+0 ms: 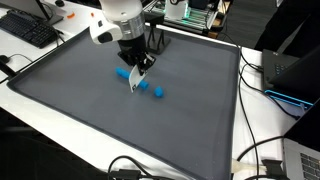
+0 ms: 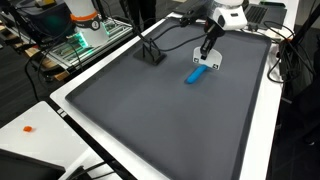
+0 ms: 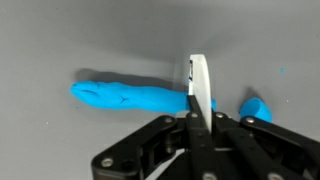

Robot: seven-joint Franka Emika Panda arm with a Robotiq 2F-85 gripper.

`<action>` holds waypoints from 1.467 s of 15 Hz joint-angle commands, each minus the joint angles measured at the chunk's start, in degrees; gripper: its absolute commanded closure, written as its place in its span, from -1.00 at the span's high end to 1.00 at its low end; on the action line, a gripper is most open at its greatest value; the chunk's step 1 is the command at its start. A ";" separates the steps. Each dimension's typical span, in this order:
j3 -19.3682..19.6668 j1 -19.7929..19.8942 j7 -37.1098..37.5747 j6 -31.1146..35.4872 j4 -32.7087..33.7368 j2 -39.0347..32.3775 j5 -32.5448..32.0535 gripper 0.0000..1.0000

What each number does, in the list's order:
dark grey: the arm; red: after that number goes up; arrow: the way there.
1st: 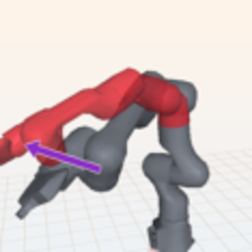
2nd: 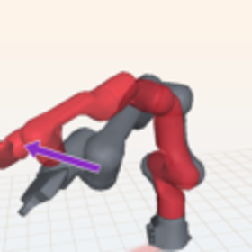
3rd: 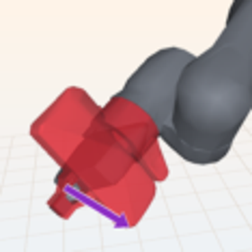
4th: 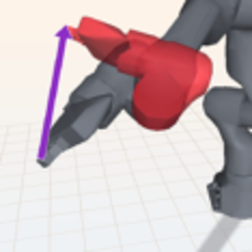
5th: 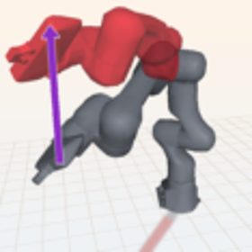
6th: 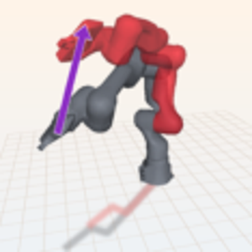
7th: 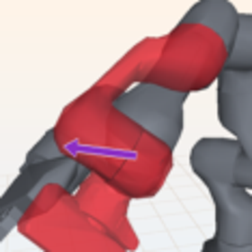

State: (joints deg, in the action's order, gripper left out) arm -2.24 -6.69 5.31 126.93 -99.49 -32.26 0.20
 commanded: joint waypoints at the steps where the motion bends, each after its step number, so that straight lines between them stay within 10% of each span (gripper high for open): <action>1: 0.43 -0.11 0.55 0.92 0.25 -1.66 -0.94 -0.98; 22: -1.22 0.70 0.71 -4.52 1.43 -2.95 2.98 -0.98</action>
State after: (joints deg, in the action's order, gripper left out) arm -2.29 -6.67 5.53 125.62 -98.14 -34.23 0.86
